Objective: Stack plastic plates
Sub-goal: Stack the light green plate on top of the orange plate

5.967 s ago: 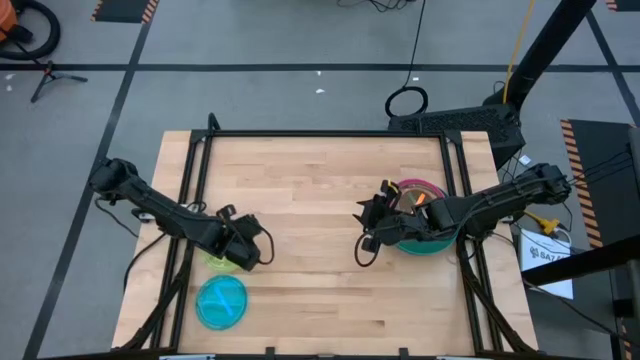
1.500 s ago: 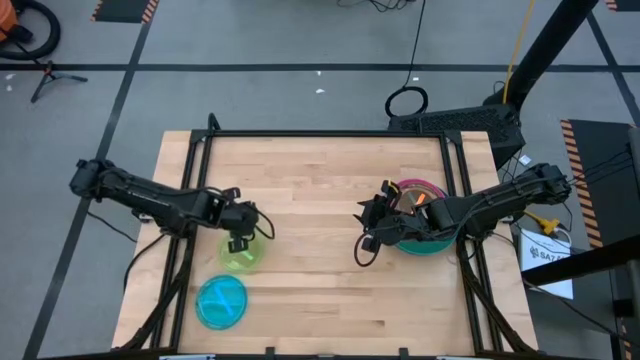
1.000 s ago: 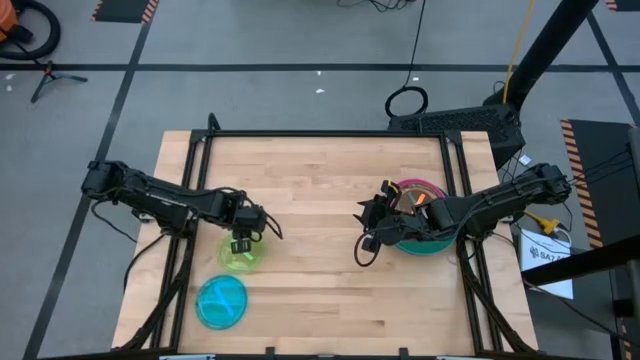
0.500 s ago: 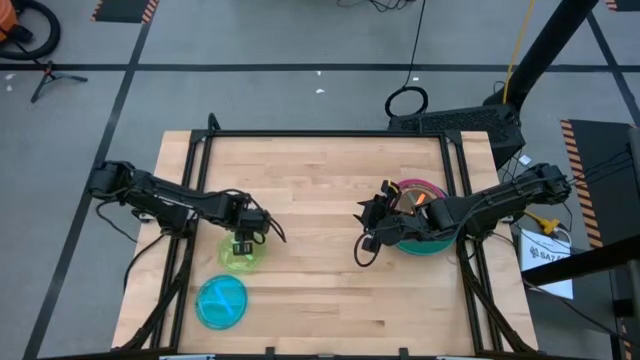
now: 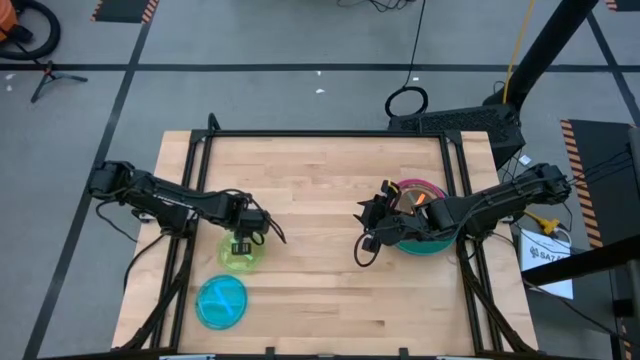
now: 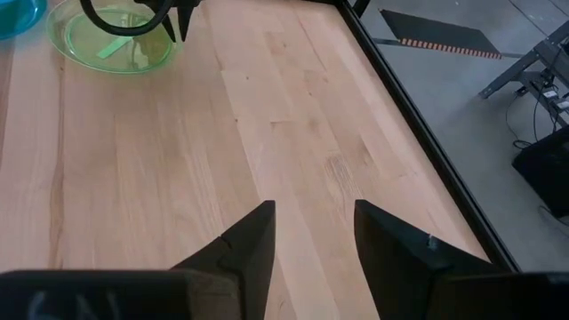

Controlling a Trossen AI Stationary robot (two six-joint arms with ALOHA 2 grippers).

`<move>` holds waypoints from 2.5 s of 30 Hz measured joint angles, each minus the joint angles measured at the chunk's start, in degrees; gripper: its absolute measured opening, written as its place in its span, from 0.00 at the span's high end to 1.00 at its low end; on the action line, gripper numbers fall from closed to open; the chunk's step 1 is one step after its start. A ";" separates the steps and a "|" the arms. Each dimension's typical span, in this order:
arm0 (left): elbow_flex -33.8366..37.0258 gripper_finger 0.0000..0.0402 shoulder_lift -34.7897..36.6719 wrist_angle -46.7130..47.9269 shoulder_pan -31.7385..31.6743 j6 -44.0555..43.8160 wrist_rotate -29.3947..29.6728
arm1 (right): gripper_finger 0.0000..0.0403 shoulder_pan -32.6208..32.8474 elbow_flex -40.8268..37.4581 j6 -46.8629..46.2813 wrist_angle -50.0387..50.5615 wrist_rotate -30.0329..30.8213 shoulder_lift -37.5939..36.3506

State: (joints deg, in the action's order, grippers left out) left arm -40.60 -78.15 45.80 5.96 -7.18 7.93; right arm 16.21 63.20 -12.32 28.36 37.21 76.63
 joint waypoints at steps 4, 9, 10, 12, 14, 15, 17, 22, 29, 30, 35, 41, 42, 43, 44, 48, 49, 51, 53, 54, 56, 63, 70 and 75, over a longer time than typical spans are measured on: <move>0.00 0.98 0.00 -0.07 0.00 0.44 -1.27 | 0.63 0.00 0.00 0.00 0.00 0.00 -0.01; 0.00 0.92 -0.02 -0.07 -0.44 -0.86 -1.45 | 0.63 0.01 0.00 0.00 0.00 0.00 0.01; 0.00 0.91 -0.02 -0.07 -0.48 -1.02 -1.45 | 0.63 0.01 0.00 0.00 0.00 0.00 0.00; 0.00 0.86 0.00 -0.07 -0.51 -1.09 -1.47 | 0.63 0.00 0.00 -0.02 -0.02 0.00 0.01; 0.00 0.80 -0.01 -0.07 -0.47 -1.11 -1.50 | 0.63 0.00 0.00 -0.01 -0.02 0.00 0.00; 0.00 0.77 0.00 -0.07 -0.46 -1.10 -1.66 | 0.63 0.00 0.00 -0.02 -0.02 0.00 0.01; 0.00 0.70 -0.02 -0.07 -0.48 -1.05 -1.99 | 0.63 0.00 0.00 -0.02 -0.02 0.00 0.01; 0.00 0.58 -1.64 -1.18 -0.63 -2.52 -2.00 | 0.63 0.00 0.00 -0.02 0.00 0.00 -0.01; 0.00 0.55 -6.20 -2.93 -0.63 -0.27 -2.01 | 0.63 0.00 0.00 -0.33 0.13 0.00 -0.01; 0.00 0.55 -6.55 -2.86 -0.63 0.22 -2.01 | 0.63 0.00 0.00 -0.35 0.15 -0.02 -0.01; -0.20 0.55 -7.28 -3.11 -0.63 1.03 -2.08 | 0.63 0.00 0.00 -0.35 0.17 -0.02 -0.01; -0.14 0.55 -7.28 -3.68 -0.63 1.53 -2.06 | 0.63 0.00 0.00 -0.31 0.17 -0.02 0.00; -0.12 0.55 -7.28 -3.94 -0.63 1.61 -2.06 | 0.63 0.00 0.00 -0.31 0.17 -0.02 -0.01; -0.11 0.55 -7.28 -4.34 -0.63 1.62 -2.06 | 0.63 0.01 0.00 -0.28 0.16 -0.02 0.00; -0.10 0.55 -7.30 -5.06 -0.63 1.57 -2.06 | 0.63 0.00 0.00 -0.29 0.16 -0.02 0.01; -0.04 0.55 -7.36 -8.95 -0.83 -0.54 -0.58 | 0.63 0.00 0.00 -0.28 0.17 -0.02 0.01; 0.00 0.55 -7.38 -9.83 -0.83 -1.12 -0.19 | 0.63 0.00 0.00 -0.28 0.15 -0.02 0.00; 0.02 0.55 -7.41 -11.90 -0.83 -2.12 0.06 | 0.63 0.00 0.00 -0.28 0.15 -0.02 0.01; 0.02 0.55 -7.41 -14.60 -0.83 -3.42 0.13 | 0.63 0.00 0.00 -0.28 0.15 -0.02 -0.01; 0.02 0.55 -7.41 -15.95 -0.83 -4.05 0.12 | 0.63 0.00 0.00 -0.27 0.15 -0.02 0.01; 0.02 0.55 -7.41 -17.72 -0.83 -4.42 0.11 | 0.63 0.00 0.00 -0.27 0.15 -0.02 0.00; -0.12 0.55 -7.41 -14.47 -1.76 -1.13 -0.37 | 0.63 0.00 0.00 -0.33 0.15 -0.02 -0.01; -0.22 0.55 -7.23 -8.99 -3.23 6.35 -1.42 | 0.63 0.02 0.00 -0.35 0.15 -0.02 -0.01; -0.24 0.55 -7.21 -8.83 -4.61 10.09 -4.72 | 0.63 0.00 0.00 -0.28 0.15 -0.02 0.01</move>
State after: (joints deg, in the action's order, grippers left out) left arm -40.84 -85.36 36.97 1.35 2.91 3.21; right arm 16.21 63.20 -12.60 28.51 37.19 76.64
